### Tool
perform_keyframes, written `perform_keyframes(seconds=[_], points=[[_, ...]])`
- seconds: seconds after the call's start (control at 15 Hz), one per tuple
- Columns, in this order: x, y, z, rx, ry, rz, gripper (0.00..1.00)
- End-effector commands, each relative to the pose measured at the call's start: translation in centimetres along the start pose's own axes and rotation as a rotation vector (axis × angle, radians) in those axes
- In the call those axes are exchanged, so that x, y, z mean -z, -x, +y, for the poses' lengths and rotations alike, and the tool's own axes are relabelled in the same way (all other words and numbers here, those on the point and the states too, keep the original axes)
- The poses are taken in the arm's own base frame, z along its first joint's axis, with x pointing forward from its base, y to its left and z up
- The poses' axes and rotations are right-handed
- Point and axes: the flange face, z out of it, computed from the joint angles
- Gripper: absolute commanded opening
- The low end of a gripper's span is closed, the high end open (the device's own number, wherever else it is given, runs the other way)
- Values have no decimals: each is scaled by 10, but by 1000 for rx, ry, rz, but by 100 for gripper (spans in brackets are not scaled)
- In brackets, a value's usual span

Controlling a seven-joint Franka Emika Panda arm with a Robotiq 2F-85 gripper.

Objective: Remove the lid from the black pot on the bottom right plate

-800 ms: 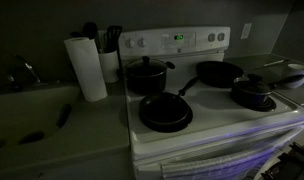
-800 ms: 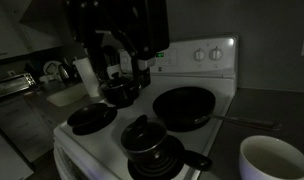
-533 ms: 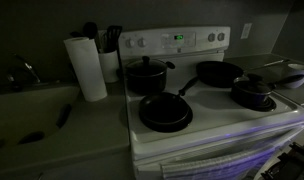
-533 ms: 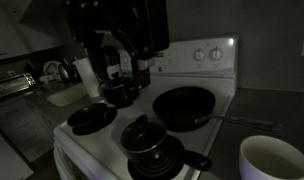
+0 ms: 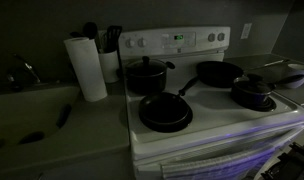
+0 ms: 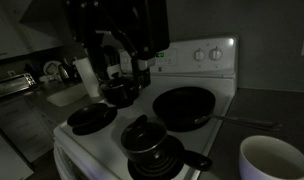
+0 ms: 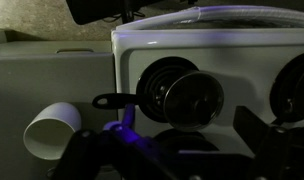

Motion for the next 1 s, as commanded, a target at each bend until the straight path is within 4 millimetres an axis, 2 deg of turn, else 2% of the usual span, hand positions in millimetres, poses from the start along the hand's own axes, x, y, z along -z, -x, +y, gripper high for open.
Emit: perform_keyframes(seconds=[0.0, 0.47, 0.6, 0.67, 0.93], points=[[1, 0, 0, 0, 0, -1, 100], [1, 0, 0, 0, 0, -1, 100], [-8, -16, 7, 13, 2, -17, 100], [-4, -11, -18, 27, 11, -22, 100], [-20, -32, -57, 124, 15, -64, 100]])
